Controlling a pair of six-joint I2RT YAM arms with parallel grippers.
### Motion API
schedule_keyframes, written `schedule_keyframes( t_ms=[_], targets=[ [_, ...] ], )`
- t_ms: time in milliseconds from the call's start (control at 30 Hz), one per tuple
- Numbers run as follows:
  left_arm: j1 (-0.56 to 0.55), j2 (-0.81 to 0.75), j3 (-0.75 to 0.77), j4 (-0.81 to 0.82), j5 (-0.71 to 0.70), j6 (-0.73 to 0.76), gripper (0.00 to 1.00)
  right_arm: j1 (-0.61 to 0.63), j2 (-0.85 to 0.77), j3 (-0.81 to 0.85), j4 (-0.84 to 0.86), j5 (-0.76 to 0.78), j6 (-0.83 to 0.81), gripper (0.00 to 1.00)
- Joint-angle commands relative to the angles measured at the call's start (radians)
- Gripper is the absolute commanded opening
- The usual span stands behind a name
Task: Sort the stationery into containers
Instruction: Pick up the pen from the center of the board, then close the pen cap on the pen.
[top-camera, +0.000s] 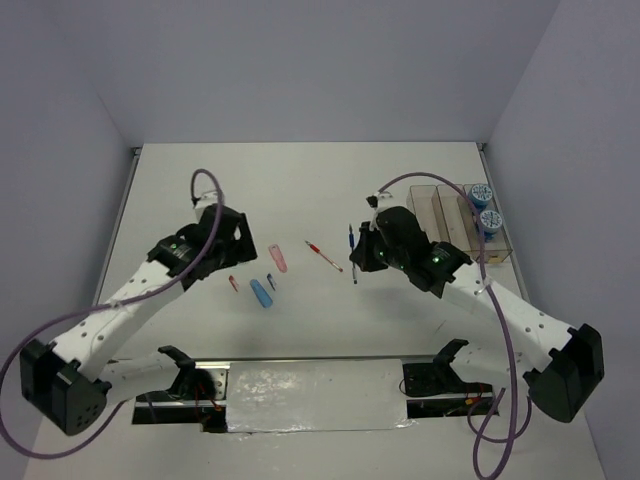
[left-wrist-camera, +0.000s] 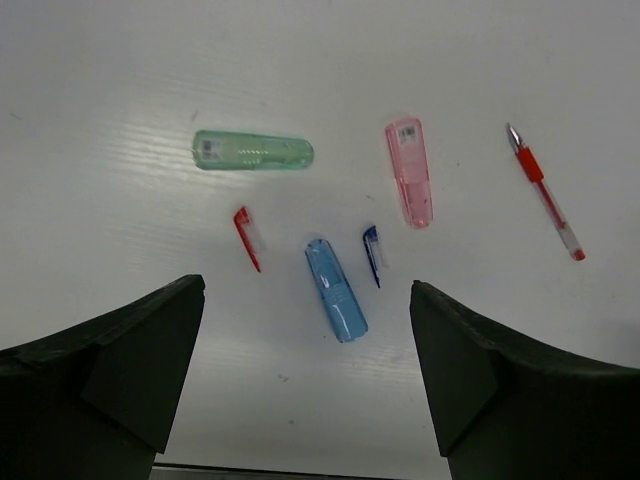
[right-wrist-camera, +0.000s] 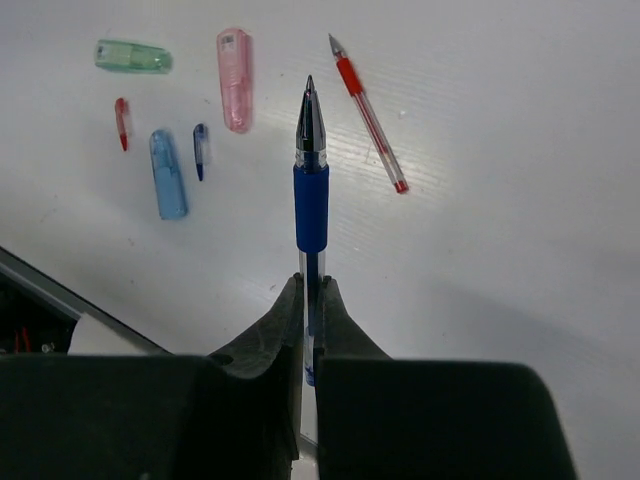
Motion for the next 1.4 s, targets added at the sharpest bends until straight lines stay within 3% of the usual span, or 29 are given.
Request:
schedule_keyframes(
  t_ms=[0,267,300,333,733,1367],
  targets=[
    [-0.076,0.104,0.011,0.057,-0.031,-0.152,0.95,0.002,-0.077,-0.060,-0.036,0.074,0.064,0.00],
    [-0.251,0.387,0.125,-0.007,-0.213,-0.402,0.79,0.005,-0.197,-0.142,-0.066,0.068,0.037,0.00],
    [-0.266,0.429,0.142,-0.015,-0.233,-0.414,0.64,0.005,-0.209,-0.146,-0.072,0.069,0.031,0.00],
    [-0.270,0.451,0.149,-0.037,-0.239,-0.427,0.60,0.005,-0.218,-0.152,-0.076,0.074,0.029,0.00],
    [-0.280,0.657,0.228,-0.087,-0.224,-0.533,0.59,0.005,-0.323,-0.172,-0.125,0.069,-0.006,0.00],
    [-0.264,0.709,0.111,0.052,-0.150,-0.526,0.55,0.005,-0.300,-0.174,-0.118,0.031,-0.035,0.00]
  ],
)
